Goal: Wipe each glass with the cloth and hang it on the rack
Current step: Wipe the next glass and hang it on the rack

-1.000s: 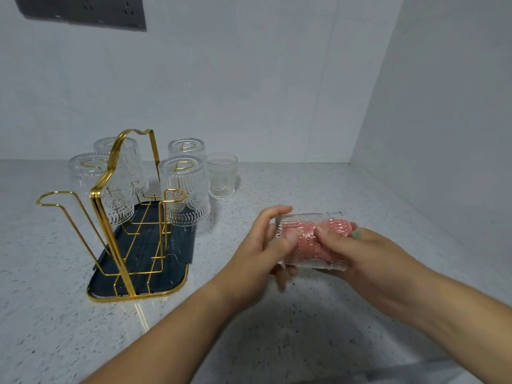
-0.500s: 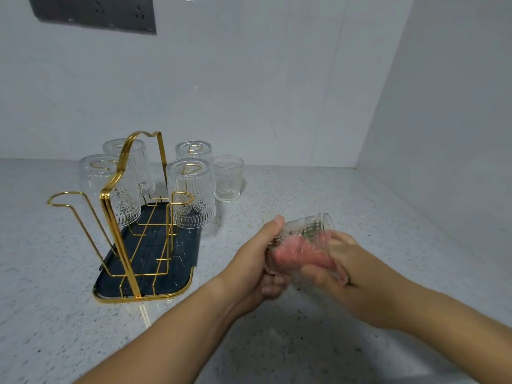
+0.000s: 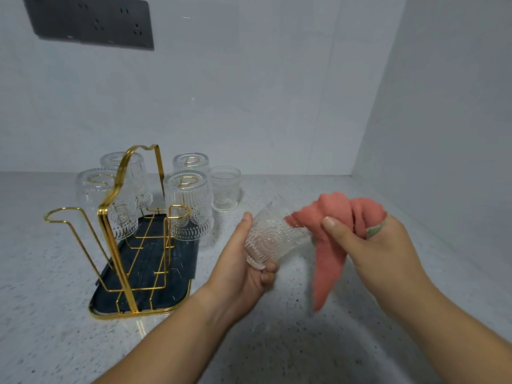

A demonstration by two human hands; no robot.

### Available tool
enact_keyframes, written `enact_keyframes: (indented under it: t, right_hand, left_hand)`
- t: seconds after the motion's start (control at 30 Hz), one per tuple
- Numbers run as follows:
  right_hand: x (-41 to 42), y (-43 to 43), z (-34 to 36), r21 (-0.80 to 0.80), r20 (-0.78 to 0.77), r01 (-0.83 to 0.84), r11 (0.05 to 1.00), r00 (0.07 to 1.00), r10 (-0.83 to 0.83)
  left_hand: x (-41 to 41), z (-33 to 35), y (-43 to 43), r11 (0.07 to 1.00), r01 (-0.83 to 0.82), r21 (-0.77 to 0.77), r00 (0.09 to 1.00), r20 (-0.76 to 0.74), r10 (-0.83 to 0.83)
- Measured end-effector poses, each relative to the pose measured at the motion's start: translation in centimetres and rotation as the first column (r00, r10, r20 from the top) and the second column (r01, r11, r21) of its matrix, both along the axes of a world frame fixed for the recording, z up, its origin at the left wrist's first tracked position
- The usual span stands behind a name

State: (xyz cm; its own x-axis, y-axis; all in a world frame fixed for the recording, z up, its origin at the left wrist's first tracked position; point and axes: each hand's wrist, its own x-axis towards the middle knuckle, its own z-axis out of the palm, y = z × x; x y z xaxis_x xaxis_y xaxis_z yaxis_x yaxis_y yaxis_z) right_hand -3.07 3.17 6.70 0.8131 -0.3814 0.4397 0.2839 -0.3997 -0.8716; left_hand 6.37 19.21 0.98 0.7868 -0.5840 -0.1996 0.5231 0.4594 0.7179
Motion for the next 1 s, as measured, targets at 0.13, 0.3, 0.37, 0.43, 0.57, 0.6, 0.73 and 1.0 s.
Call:
enact_keyframes:
  t: [0.13,0.3,0.37,0.43,0.57,0.6,0.73,1.0]
  right_hand:
    - [0.3,-0.1,-0.2,-0.035,-0.007,0.025,0.999,1.0,-0.025]
    - [0.5,1.3,-0.6,-0.037,0.004,0.024,0.999,1.0,-0.024]
    - [-0.3,2.1,-1.2,-0.028,-0.088,-0.184,0.983,0.98,0.181]
    - [-0.8,1.6,-1.5,0.095,-0.099,-0.391,0.915,0.911,0.4]
    - [-0.1,0.5,-1.8,0.214,-0.114,-0.301,0.929,0.937,0.329]
    - [0.1,0.7,-1.8,0.142,-0.134,-0.229,0.963,0.959,0.248]
    - [0.6,1.4,-2.5,0.14,-0.095,-0.175,0.975,0.977,0.19]
    - [1.0,1.2,-3.1,-0.065,-0.066,-0.108,0.992,0.992,0.104]
  left_hand:
    - [0.0,-0.1,0.1,0.998,0.056,-0.031,0.998,0.021,-0.055]
    - [-0.3,-0.5,-0.2,0.998,0.061,0.013,0.991,0.116,-0.062]
    - [-0.2,-0.6,-0.1,0.999,0.023,0.023,0.993,0.119,-0.025]
    - [0.1,-0.8,0.0,1.0,-0.003,0.022,0.995,0.104,0.001]
    - [0.1,-1.0,-0.4,0.999,0.0,0.034,0.991,0.131,-0.004]
    - [0.0,-1.1,-0.5,0.999,-0.015,0.049,0.99,0.142,0.008]
    - [0.0,-1.2,-0.7,0.991,-0.091,0.094,0.979,0.191,0.072]
    - [-0.1,-1.4,-0.6,0.992,-0.084,0.098,0.967,0.248,0.057]
